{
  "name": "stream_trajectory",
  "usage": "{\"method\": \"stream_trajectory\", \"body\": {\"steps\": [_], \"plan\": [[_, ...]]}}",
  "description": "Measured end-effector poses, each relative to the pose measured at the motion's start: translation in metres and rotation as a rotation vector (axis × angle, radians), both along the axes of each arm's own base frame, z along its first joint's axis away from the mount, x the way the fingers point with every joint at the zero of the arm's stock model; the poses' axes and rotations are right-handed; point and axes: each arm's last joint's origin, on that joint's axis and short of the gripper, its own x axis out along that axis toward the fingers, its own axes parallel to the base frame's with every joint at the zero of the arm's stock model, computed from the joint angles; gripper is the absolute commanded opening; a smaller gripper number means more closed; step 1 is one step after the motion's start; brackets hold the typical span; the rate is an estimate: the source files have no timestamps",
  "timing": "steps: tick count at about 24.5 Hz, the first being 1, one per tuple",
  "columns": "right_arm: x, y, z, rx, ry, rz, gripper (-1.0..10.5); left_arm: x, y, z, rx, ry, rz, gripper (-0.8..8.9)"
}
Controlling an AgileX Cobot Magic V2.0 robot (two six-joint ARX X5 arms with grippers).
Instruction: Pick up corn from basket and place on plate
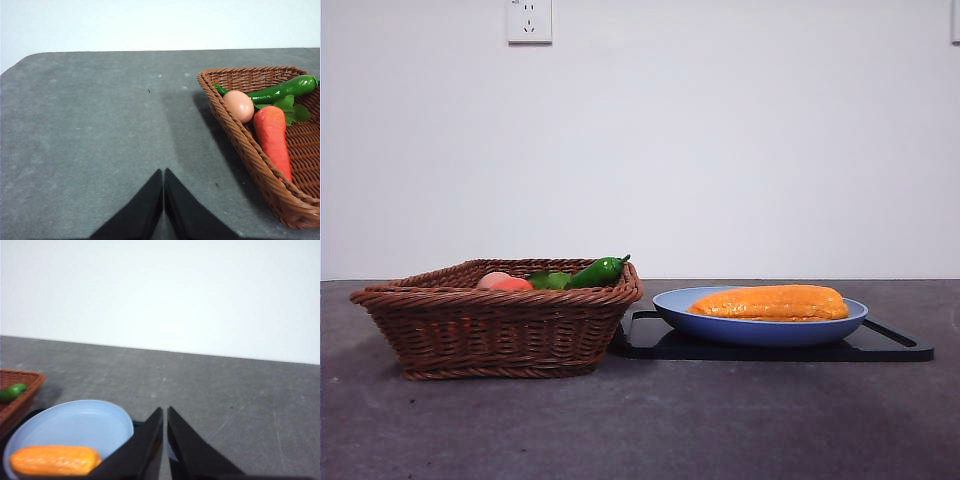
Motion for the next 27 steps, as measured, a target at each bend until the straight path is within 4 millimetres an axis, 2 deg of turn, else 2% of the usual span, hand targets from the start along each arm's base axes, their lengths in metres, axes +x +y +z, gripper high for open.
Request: {"method": "stream_trajectory", "body": {"steps": [5, 12, 22, 27], "plan": [[0.013, 0.000, -0.042, 0.015, -0.056, -0.002, 0.0, 0.000, 0.000, 0.000, 0.000, 0.000, 0.000, 0.08], [0.020, 0.000, -0.082, 0.036, -0.024, -0.002, 0.0, 0.000, 0.000, 0.000, 0.000, 0.000, 0.000, 0.08], [0.020, 0.000, -0.097, 0.049, 0.122, -0.006, 0.0, 0.000, 0.000, 0.000, 0.000, 0.000, 0.000, 0.08], [0.020, 0.000, -0.096, 0.051, 0.109, -0.005, 0.0, 0.000, 0.000, 0.000, 0.000, 0.000, 0.000, 0.08]]}}
